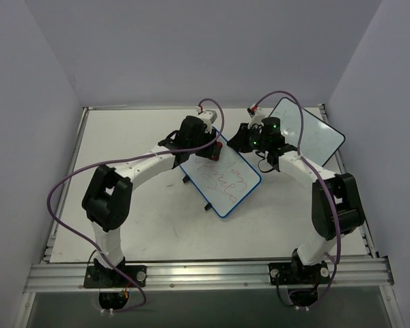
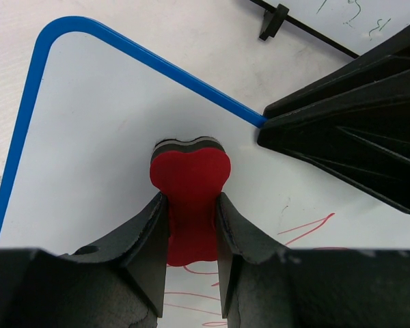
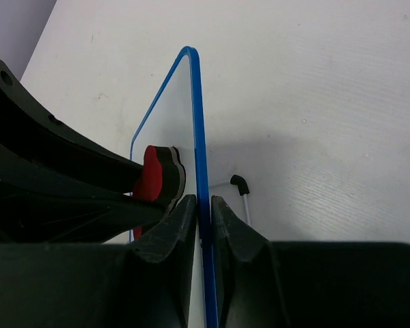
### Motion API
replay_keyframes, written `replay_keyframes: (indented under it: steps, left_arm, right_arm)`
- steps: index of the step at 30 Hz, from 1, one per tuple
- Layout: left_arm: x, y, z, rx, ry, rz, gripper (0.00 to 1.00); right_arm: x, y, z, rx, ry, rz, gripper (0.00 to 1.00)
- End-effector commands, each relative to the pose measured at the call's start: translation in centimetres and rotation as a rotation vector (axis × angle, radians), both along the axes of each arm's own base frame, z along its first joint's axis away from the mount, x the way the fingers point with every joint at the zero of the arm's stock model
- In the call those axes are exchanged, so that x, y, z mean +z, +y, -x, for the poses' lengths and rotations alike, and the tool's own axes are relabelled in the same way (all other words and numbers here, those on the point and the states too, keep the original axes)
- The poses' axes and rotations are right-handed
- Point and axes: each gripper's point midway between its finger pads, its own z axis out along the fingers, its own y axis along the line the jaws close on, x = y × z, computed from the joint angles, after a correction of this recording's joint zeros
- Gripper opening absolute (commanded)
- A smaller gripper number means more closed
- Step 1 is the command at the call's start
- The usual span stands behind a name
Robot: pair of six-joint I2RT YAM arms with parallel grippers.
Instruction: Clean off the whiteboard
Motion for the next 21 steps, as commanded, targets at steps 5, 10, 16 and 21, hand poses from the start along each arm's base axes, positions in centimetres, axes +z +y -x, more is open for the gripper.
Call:
replay_keyframes:
  steps: [5,10,16,21]
  left_arm:
    - [1.2,-2.4,0.7,-0.065,-0.025,0.071,0.02]
    - [0.4,-3.5,2.4,-0.093,-0.012,0.071,0.02]
    - [-0.5,-4.5,4.2,-0.107,0.0,0.053,0.02]
    - [-1.3,-3.3,4.6,-0.064,0.013,0.025,0.02]
  right_arm:
    - [1.4,0.1,0.3,0.037,-0.046,-0.011,0.11]
    - [1.5,0.3,0.4,0.044,-0.048,-0.014,0.11]
    - [1.4,0.2,0.5,0.044,-0.045,-0.012,0.1]
    - [1.5,0.3,0.5,0.049,-0.048,-0.013,0.1]
